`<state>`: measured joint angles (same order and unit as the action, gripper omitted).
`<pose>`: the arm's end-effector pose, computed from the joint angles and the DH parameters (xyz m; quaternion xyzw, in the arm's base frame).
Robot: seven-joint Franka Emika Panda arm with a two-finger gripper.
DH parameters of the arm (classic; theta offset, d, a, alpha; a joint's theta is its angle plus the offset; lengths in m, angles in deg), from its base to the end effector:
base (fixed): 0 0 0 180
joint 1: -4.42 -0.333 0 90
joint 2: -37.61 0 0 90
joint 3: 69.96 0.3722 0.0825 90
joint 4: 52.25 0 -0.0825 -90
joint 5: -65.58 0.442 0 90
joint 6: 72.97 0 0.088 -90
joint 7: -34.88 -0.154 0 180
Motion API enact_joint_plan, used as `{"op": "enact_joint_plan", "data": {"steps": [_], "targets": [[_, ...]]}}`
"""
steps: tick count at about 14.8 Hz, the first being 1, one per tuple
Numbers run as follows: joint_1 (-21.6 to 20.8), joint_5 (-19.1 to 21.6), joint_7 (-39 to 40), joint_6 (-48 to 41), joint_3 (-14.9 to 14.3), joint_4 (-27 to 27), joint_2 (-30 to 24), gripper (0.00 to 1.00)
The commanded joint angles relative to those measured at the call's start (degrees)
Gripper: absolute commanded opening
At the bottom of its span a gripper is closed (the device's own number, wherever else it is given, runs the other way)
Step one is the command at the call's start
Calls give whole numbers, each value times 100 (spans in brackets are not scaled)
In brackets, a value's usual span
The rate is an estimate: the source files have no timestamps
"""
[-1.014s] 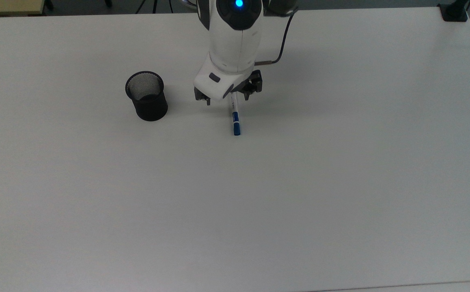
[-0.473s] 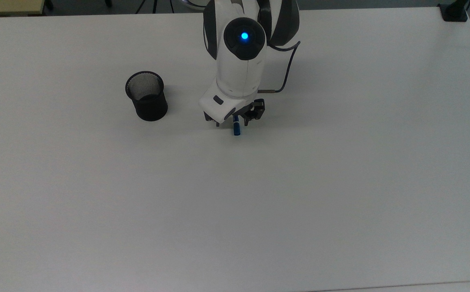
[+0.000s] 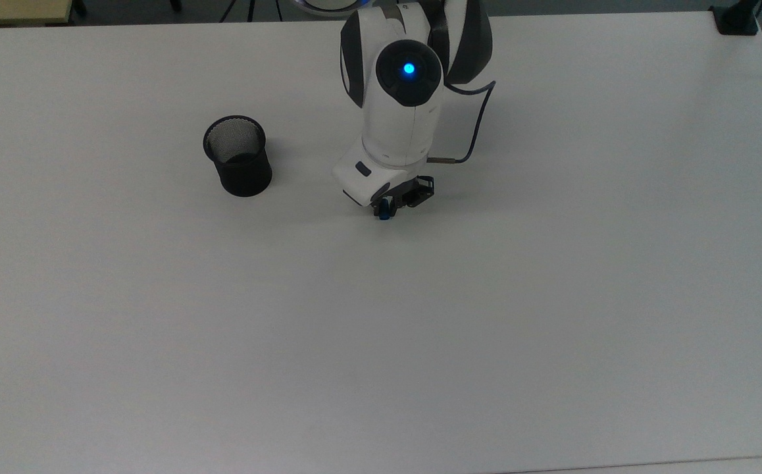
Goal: Insert the marker
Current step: 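Lower the gripper and close it around the marker's body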
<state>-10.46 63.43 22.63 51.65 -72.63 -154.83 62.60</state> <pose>0.6968 0.1498 0.2735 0.9993 0.0126 -0.0197 0.0299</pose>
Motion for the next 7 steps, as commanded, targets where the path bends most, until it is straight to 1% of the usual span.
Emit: {"op": "enact_joint_plan", "data": {"steps": [1, 2, 3, 5, 7], "targets": [[-49, -85, -189, 115, 20, -17, 6, 18], [-49, -76, -198, 106, 29, -17, -3, 10], [-32, -67, -216, 89, 29, -8, -55, 6], [12, -58, -216, 1, 29, 1, -317, 6], [99, -58, -207, -349, 12, 9, -669, 6]]}}
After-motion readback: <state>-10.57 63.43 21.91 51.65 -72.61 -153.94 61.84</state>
